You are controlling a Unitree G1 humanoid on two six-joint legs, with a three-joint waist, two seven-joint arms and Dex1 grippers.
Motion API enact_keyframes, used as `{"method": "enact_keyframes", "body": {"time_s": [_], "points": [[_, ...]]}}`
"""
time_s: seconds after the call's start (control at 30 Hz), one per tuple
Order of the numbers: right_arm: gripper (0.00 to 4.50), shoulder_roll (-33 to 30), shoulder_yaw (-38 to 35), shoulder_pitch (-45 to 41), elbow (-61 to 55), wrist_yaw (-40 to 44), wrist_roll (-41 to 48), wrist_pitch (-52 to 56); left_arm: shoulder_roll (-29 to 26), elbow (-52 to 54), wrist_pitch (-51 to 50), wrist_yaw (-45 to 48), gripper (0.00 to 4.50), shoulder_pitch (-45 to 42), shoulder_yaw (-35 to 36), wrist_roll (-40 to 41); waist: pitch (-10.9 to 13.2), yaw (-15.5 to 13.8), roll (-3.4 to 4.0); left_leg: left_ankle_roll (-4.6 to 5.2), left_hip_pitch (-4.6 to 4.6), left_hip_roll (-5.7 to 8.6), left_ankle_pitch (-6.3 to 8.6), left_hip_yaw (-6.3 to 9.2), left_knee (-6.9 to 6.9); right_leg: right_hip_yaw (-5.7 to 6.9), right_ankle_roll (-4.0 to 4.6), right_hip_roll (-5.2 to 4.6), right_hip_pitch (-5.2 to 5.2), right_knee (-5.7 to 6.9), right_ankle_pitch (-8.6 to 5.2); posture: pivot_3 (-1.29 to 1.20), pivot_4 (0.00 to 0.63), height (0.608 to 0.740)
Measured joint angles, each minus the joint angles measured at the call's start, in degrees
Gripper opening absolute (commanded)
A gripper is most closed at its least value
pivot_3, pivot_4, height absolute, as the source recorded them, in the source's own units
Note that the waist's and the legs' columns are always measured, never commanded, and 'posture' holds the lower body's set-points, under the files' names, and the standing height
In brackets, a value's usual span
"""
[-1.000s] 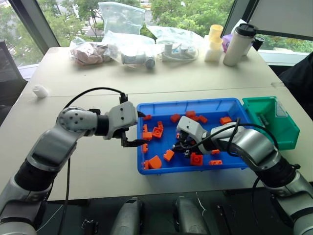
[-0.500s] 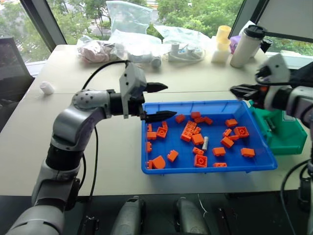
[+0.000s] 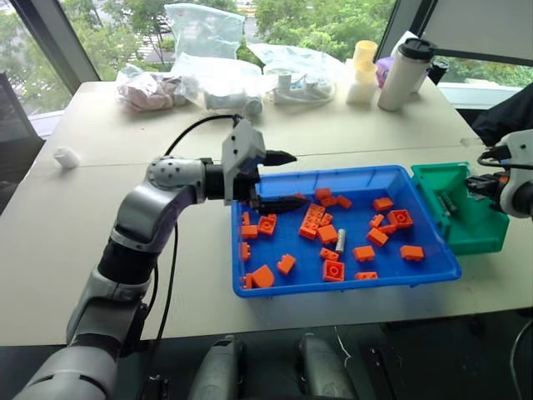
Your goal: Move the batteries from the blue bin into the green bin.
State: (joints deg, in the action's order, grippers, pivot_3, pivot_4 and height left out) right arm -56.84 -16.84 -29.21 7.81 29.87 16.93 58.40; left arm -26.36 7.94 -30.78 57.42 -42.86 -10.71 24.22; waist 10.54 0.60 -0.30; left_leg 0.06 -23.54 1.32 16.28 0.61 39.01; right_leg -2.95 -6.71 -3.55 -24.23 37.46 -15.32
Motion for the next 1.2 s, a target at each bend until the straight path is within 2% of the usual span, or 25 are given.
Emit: {"method": "enact_keyframes", "body": {"time_s": [0.13, 0.17, 0.37, 0.5, 0.63, 0.8, 1.2], "points": [[4.06, 0.47, 0.29, -0.37, 1.69, -0.63, -0.44, -1.26, -0.84, 0.78, -0.04, -0.03, 4.5, 0.01, 0.0, -0.04, 0.0, 0.0, 0.0, 0.0, -0.01, 0.03, 0.0, 0.0, 0.0, 0.0, 0.0, -0.03, 0.01, -0.01, 0.0, 0.0, 0.15, 0.74], [4.48, 0.47, 0.3, -0.64, 1.93, -0.77, -0.48, -1.42, -1.01, 0.89, -0.05, -0.04, 4.5, 0.01, 0.0, -0.04, 0.0, 0.05, 0.0, 0.0, -0.01, 0.02, 0.0, 0.0, 0.0, 0.0, 0.0, -0.02, 0.0, -0.01, 0.0, 0.0, 0.15, 0.74], [4.48, 0.25, 2.37, -2.7, -0.21, 1.92, -0.13, -2.03, -2.65, 1.66, -1.15, 0.14, 4.5, 0.0, 0.32, 0.24, 0.0, 0.32, 0.01, 0.0, 0.0, 0.0, 0.0, 0.0, -0.02, 0.0, 0.0, 0.01, -0.02, -0.01, 0.0, 0.0, 0.15, 0.74], [4.48, -0.08, 6.97, -3.47, -13.91, 12.65, 6.07, -3.31, -8.72, 3.99, -1.31, 3.82, 4.5, -0.04, -0.66, -0.78, 0.02, 0.62, 0.04, 0.0, 0.0, -0.14, 0.01, 0.07, -0.06, 0.01, 0.0, 0.19, -0.05, 0.0, 0.0, 0.0, 0.15, 0.74], [4.48, -0.63, 11.98, -0.04, -18.88, 18.83, 6.97, -5.87, -13.97, 5.06, 0.76, 6.17, 4.5, 2.69, -2.27, -4.74, 0.03, -0.32, 0.02, 0.0, -0.01, -0.01, 0.0, 0.09, 0.03, 0.07, 0.0, 0.01, 0.07, -0.05, 0.0, 0.0, 0.15, 0.74], [4.48, -1.08, 17.13, 4.72, -21.91, 25.53, 6.53, -11.7, -14.31, 8.13, -0.28, 6.56, 4.5, 4.1, -2.22, -4.42, 0.04, -1.13, -0.01, 0.05, -0.08, 0.06, 0.03, 0.05, 0.14, 0.06, -0.01, -0.08, 0.08, -0.13, 0.01, 0.0, 0.15, 0.74], [4.48, -2.64, 24.97, 6.95, -19.01, 34.37, 0.34, -23.91, -16.27, 14.79, -5.05, 6.15, 4.5, 6.09, -1.61, -1.05, 0.04, -0.84, -0.01, 0.05, -0.06, 0.01, 0.03, 0.06, 0.13, 0.07, -0.02, -0.02, 0.07, -0.1, 0.01, 0.0, 0.15, 0.74]]}}
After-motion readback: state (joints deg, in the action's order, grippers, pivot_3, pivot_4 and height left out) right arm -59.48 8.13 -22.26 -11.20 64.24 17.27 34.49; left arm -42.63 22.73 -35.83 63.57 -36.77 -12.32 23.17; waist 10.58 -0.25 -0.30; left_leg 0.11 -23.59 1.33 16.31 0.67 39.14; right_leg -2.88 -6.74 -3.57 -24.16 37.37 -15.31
